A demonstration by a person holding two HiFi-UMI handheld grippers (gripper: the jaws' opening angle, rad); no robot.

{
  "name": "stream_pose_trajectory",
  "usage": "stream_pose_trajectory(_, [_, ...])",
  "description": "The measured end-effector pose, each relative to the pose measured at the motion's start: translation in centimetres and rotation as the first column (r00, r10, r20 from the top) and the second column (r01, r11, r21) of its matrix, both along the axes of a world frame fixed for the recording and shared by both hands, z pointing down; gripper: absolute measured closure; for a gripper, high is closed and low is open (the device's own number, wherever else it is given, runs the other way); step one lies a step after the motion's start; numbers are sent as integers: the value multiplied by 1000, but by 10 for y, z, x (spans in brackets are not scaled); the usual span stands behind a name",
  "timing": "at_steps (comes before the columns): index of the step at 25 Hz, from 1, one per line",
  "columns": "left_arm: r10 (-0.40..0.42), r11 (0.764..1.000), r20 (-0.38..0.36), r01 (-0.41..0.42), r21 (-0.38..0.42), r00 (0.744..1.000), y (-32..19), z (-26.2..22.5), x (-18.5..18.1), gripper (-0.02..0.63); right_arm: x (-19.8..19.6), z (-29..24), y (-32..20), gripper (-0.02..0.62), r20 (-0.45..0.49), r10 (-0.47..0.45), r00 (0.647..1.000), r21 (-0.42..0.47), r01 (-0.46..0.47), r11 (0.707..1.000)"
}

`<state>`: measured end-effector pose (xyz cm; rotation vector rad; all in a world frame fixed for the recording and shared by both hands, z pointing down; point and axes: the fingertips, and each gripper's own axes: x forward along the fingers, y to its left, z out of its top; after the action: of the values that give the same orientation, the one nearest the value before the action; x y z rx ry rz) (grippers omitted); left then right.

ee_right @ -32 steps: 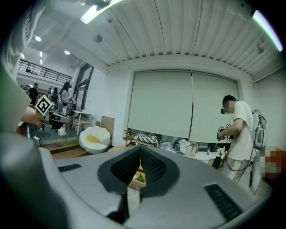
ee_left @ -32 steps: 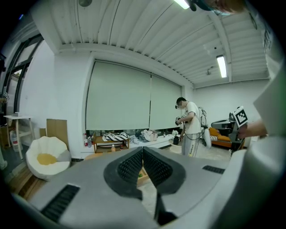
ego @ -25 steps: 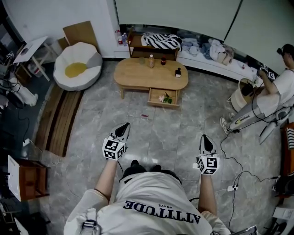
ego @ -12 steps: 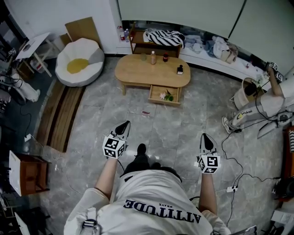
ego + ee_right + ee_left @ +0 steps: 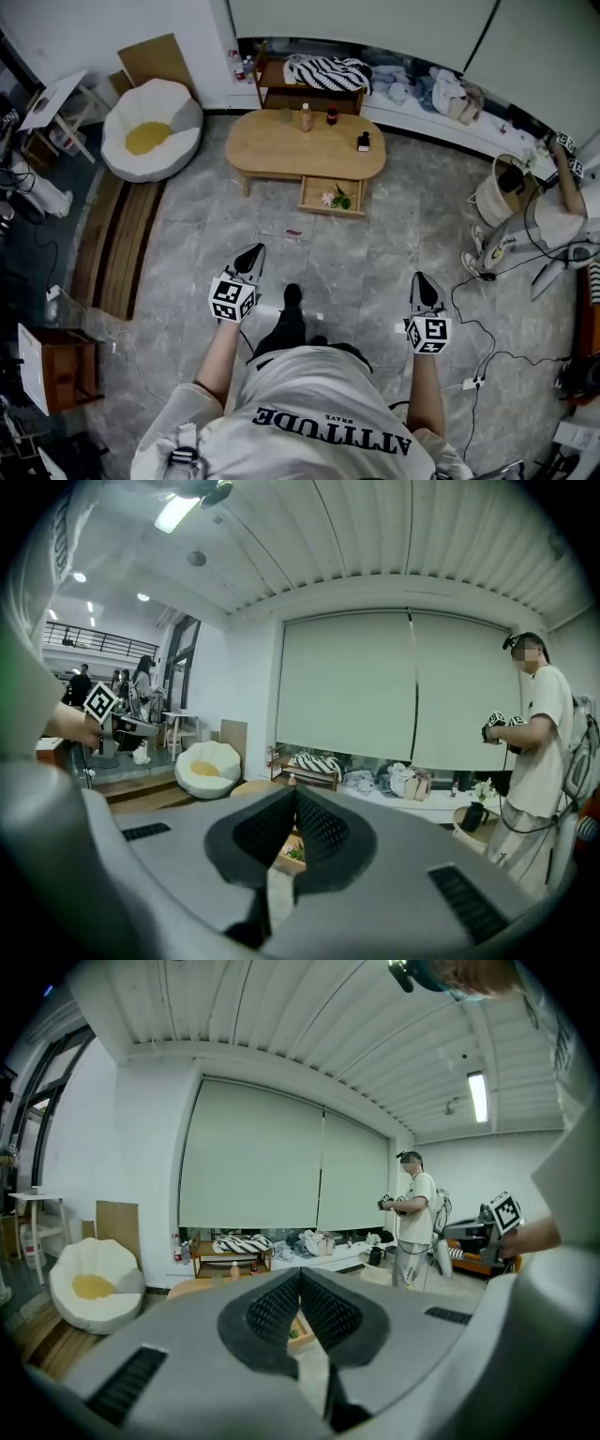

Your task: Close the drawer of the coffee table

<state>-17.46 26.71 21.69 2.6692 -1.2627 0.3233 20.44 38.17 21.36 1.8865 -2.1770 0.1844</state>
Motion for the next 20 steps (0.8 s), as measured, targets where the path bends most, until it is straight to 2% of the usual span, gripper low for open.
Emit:
stream_pose_trajectory(13, [79, 997, 9, -78, -12, 997, -131, 4, -1, 584, -15, 6, -99, 577, -25, 78, 997, -56, -79, 995])
stream_pose_trajectory(20, [118, 992, 0, -118, -44, 993, -210, 16, -11, 584, -28, 14, -165, 575, -36, 123, 992, -89, -126, 988])
